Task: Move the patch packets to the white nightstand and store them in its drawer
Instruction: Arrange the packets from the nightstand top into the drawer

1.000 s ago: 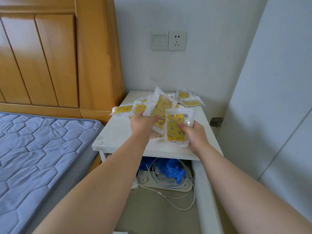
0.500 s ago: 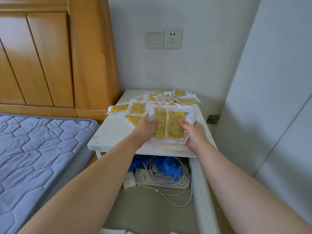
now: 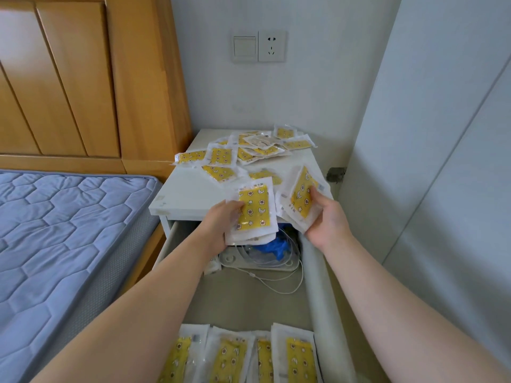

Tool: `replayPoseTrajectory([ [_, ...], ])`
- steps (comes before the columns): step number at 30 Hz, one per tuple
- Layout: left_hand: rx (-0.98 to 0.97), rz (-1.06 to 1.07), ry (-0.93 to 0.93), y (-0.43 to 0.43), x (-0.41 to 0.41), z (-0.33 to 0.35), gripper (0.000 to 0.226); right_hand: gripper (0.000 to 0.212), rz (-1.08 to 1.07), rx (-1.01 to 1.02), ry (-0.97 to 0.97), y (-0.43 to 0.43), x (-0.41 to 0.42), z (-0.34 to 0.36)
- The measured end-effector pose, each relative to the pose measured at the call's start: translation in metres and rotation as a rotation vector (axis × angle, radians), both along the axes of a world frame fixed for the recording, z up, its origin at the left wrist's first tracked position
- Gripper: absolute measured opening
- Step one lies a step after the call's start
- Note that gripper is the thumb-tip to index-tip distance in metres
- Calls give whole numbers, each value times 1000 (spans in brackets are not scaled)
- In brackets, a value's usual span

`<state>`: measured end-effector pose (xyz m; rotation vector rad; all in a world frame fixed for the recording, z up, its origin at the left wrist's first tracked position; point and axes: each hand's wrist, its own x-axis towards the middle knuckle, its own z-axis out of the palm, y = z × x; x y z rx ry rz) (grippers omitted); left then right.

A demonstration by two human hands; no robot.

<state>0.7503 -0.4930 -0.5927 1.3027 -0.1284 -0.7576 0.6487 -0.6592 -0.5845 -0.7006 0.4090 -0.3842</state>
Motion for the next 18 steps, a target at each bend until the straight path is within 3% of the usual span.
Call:
replayPoseTrajectory([
  [3, 73, -209, 154, 26, -4, -21, 26, 18, 94, -13, 22, 16, -13, -19],
  [5, 167, -232, 161, 39, 0, -40, 24, 16, 152, -93, 82, 27, -17, -34],
  [9, 503, -89, -96, 49, 8, -74, 18, 13, 254, -166, 271, 50, -15, -67],
  [14, 608, -48, -224, 57, 25, -107, 21, 19, 215, -162, 523, 61, -2, -100],
  [18, 688, -62, -346, 57, 36, -113, 27, 5, 184, -186, 655, 62, 0, -114],
])
